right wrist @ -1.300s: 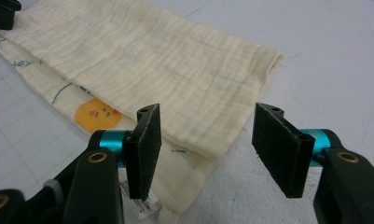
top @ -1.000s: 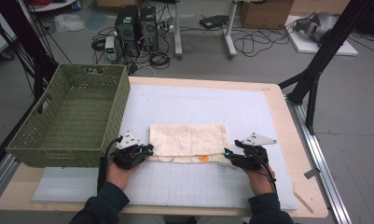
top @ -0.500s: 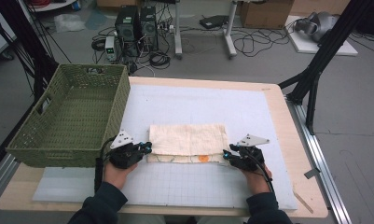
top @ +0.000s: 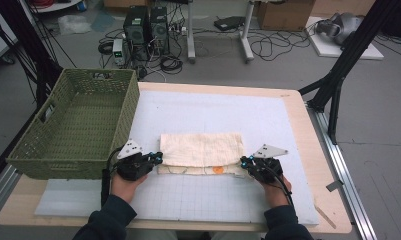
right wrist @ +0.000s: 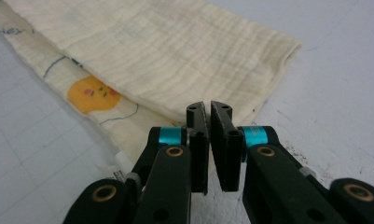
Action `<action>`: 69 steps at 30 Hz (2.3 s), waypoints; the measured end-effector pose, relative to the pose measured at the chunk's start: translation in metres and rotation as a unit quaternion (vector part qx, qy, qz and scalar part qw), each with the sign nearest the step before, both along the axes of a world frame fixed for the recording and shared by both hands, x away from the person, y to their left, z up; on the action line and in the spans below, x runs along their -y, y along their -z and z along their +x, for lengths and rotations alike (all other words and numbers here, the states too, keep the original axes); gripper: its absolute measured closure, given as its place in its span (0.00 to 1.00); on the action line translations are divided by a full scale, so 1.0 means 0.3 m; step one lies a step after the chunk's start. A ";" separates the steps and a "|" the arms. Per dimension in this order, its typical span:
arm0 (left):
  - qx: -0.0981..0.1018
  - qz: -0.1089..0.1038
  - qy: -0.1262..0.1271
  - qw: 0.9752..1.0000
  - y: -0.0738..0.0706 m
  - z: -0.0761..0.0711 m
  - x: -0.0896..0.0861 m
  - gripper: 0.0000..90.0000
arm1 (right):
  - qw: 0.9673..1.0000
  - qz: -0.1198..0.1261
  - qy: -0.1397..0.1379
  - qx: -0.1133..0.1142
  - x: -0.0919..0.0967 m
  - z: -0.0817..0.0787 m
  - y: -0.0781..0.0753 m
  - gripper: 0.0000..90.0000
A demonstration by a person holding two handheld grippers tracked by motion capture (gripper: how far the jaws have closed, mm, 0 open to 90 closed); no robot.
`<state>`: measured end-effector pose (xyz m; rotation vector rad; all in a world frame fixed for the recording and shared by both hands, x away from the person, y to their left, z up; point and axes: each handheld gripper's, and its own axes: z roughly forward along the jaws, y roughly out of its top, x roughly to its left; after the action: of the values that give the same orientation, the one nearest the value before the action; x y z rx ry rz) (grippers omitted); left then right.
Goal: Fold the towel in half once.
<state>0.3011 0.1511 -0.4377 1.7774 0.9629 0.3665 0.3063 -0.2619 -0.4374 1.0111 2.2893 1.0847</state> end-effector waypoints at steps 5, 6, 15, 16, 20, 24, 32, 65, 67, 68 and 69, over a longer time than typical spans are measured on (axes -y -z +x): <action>-0.001 -0.011 0.000 1.000 -0.010 -0.008 -0.012 0.96 | 1.000 0.014 -0.006 0.011 0.006 -0.016 -0.026 0.95; -0.001 -0.012 0.001 1.000 -0.011 -0.010 -0.014 0.96 | 1.000 0.019 -0.006 0.014 0.008 -0.022 -0.033 0.95; -0.013 -0.006 0.007 1.000 -0.012 -0.031 -0.019 0.96 | 1.000 0.020 -0.016 0.008 0.025 -0.064 -0.051 0.95; -0.020 0.000 0.007 1.000 -0.006 -0.030 -0.018 0.95 | 1.000 0.018 -0.018 0.006 0.025 -0.065 -0.048 0.95; -0.035 0.014 0.004 0.999 0.015 -0.030 -0.009 0.95 | 1.000 0.007 -0.024 -0.005 0.017 -0.069 -0.034 0.95; -0.041 0.032 0.000 0.999 0.027 -0.026 -0.004 0.95 | 1.000 -0.001 -0.026 -0.014 0.013 -0.072 -0.025 0.95; -0.027 0.057 -0.023 0.998 0.015 -0.026 -0.001 0.74 | 0.999 -0.007 -0.016 -0.032 0.019 -0.078 -0.020 0.80; 0.041 -0.015 0.000 0.999 -0.040 -0.016 -0.020 0.46 | 0.996 0.056 0.054 0.050 0.109 -0.094 -0.090 0.29; 0.051 -0.024 -0.005 0.998 -0.049 -0.019 -0.020 0.37 | 0.995 0.048 0.064 0.055 0.120 -0.097 -0.093 0.25; 0.056 -0.025 -0.012 0.998 -0.053 -0.021 -0.019 0.31 | 0.995 0.045 0.068 0.057 0.124 -0.099 -0.094 0.23; 0.059 -0.029 -0.012 0.998 -0.057 -0.022 -0.018 0.25 | 0.995 0.044 0.069 0.059 0.128 -0.102 -0.097 0.23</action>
<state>0.2944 0.1565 -0.4206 1.6735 0.9029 0.4506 0.2759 -0.3004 -0.4084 1.0905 2.0623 1.1651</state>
